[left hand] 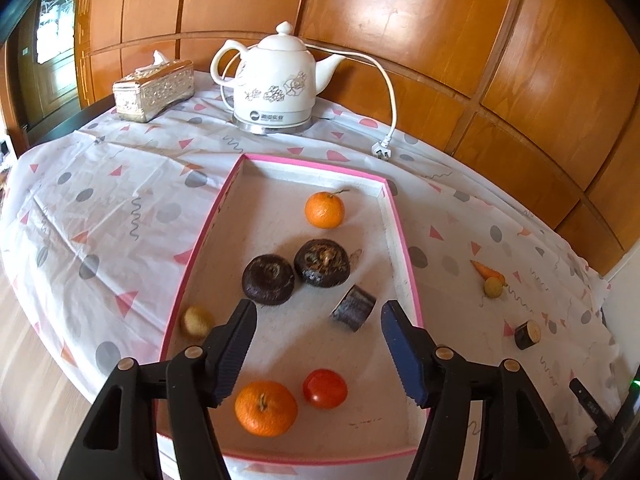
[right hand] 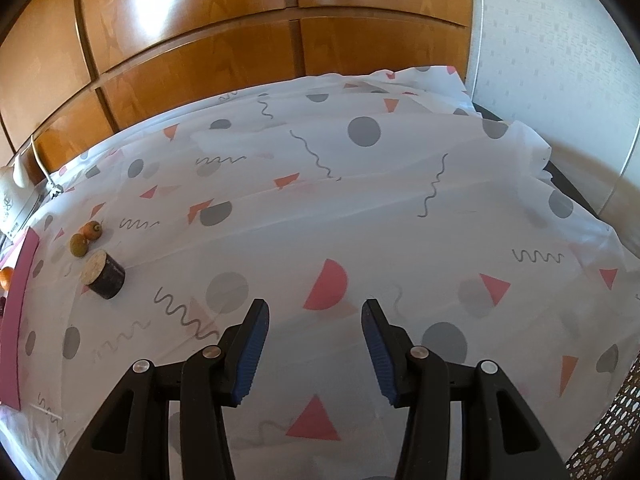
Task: Organize fruits
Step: 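Reach the right gripper toward the orange carrot on the cloth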
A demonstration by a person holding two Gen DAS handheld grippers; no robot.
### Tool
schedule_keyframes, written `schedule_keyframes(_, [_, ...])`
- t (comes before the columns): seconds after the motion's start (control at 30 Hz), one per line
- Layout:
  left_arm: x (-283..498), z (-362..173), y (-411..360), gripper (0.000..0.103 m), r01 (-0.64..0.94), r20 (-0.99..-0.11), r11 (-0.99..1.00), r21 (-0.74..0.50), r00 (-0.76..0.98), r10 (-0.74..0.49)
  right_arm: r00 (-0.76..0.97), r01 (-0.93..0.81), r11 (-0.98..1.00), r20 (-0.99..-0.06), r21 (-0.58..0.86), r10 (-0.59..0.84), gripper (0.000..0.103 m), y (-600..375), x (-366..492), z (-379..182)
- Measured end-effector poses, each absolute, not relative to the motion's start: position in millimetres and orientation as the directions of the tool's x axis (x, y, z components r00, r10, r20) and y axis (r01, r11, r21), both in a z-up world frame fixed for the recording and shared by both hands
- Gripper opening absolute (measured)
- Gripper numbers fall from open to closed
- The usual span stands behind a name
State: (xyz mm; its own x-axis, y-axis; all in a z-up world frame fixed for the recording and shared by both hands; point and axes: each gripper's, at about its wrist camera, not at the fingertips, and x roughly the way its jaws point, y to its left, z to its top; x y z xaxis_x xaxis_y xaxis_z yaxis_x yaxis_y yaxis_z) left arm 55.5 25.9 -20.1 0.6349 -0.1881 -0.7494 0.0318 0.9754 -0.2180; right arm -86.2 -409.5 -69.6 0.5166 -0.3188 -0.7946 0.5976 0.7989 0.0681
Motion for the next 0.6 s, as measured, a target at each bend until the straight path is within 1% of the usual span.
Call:
schedule_keyframes(0.4, [43,-32,38,0.066,-0.003,-0.766,0.974,-0.225,0.618,-0.175,0.528,0.550,0.832,-0.803,0.077,-0.275,0.049,-395,-78,-71])
schedule_keyframes(0.6, [36,-36,44,0.066,-0.010,-0.767,0.973,-0.231,0.617,-0.176,0.551,0.492,0.864,-0.807,0.107,-0.213,0.049,-385,-67,-69])
